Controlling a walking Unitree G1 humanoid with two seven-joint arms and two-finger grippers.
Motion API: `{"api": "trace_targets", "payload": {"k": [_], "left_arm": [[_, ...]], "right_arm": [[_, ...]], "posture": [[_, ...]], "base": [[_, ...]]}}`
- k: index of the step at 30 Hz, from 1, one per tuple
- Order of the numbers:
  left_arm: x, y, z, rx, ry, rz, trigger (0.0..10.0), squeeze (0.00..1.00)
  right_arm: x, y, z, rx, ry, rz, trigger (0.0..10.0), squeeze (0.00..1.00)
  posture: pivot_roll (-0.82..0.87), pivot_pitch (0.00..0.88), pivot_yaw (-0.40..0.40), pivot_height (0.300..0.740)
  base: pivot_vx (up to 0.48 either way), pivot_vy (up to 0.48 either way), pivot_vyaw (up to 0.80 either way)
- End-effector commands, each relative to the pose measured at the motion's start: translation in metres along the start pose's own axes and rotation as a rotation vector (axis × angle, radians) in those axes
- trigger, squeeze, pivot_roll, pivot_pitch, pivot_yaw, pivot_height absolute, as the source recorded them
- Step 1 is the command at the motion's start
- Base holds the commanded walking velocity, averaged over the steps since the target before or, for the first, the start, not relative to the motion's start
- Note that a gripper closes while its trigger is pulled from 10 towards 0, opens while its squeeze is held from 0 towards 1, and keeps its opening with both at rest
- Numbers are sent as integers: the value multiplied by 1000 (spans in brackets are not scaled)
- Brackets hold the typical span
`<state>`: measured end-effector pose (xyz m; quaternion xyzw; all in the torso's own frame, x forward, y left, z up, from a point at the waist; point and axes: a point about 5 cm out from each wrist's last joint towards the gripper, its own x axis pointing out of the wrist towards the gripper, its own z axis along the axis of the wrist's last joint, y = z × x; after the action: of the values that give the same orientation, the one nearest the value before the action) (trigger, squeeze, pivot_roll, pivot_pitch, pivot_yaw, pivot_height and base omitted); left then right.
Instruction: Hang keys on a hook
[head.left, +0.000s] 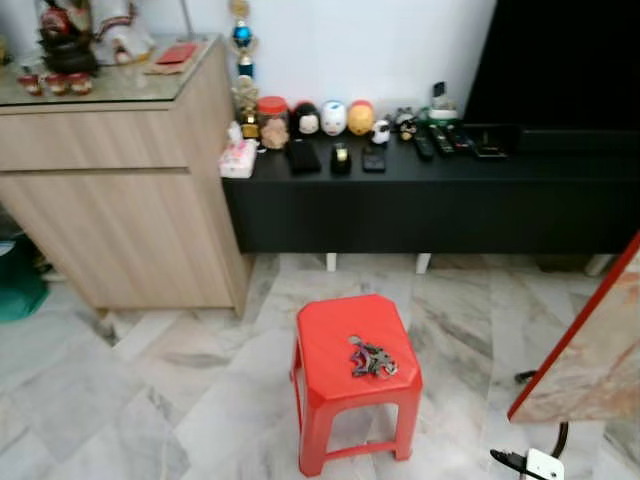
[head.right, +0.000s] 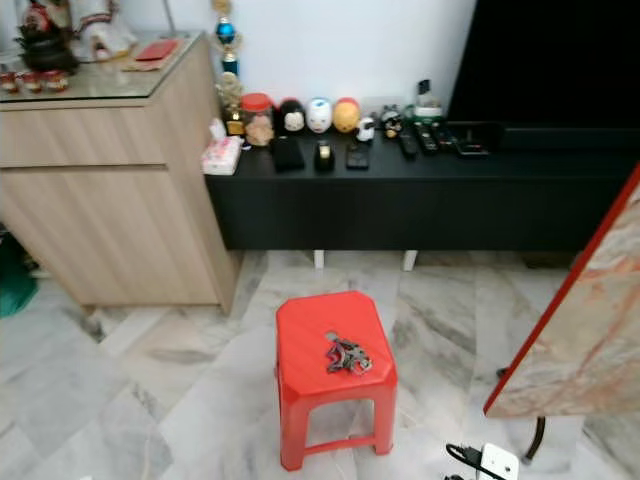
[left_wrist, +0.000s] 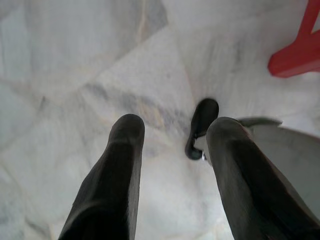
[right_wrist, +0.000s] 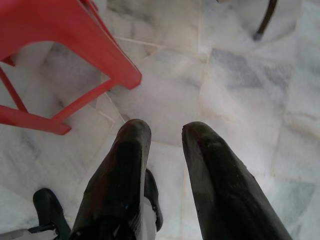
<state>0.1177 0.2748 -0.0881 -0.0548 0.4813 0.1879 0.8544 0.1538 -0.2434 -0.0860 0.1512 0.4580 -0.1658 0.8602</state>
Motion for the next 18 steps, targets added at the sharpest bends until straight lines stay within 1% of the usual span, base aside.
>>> {"api": "trace_targets", "payload": {"k": [1, 5, 6, 8, 11, 14, 15, 16, 17, 18], "left_arm": [[-1, 5, -3, 26, 24, 5, 10000, 0], [-1, 9, -1, 27, 24, 13, 10000, 0], [0, 9, 1, 23, 19, 13, 10000, 0], [0, 7, 4, 20, 12, 7, 10000, 0], [1, 0, 6, 18, 6, -1, 10000, 0], [3, -10, 7, 11, 0, -14, 10000, 0], [3, -10, 7, 11, 0, -14, 10000, 0], [3, -18, 7, 12, -3, -25, 10000, 0], [4, -27, 8, 31, -6, -42, 10000, 0], [4, -29, 8, 38, -6, -47, 10000, 0]], "right_arm": [[1, 4, 3, -3, -11, 14, 10000, 0], [2, 12, 8, -39, -32, 41, 10000, 0], [3, 14, 11, -56, -46, 45, 10000, 0], [3, 14, 16, -49, -59, 43, 10000, 0], [4, 13, 21, -48, -63, 42, 10000, 0], [4, 12, 28, -59, -73, 37, 10000, 0], [4, 12, 28, -59, -73, 37, 10000, 0], [4, 10, 32, -72, -83, 31, 10000, 0], [4, 9, 35, -74, -91, 30, 10000, 0], [4, 9, 36, -74, -93, 31, 10000, 0]], "posture": [[42, 0, -49, 740], [33, 0, -52, 740], [32, 0, -54, 740], [32, 0, -61, 740], [26, 0, -69, 740], [18, 0, -84, 740], [18, 0, -84, 740], [9, 0, -84, 740], [-3, 0, -79, 740], [-5, 0, -78, 740]], "base": [[0, 0, 0], [0, 0, 0], [0, 0, 569], [0, 0, 800], [0, 0, 800], [0, 0, 800], [0, 0, 800], [0, 0, 800], [0, 0, 800], [0, 0, 800]]}}
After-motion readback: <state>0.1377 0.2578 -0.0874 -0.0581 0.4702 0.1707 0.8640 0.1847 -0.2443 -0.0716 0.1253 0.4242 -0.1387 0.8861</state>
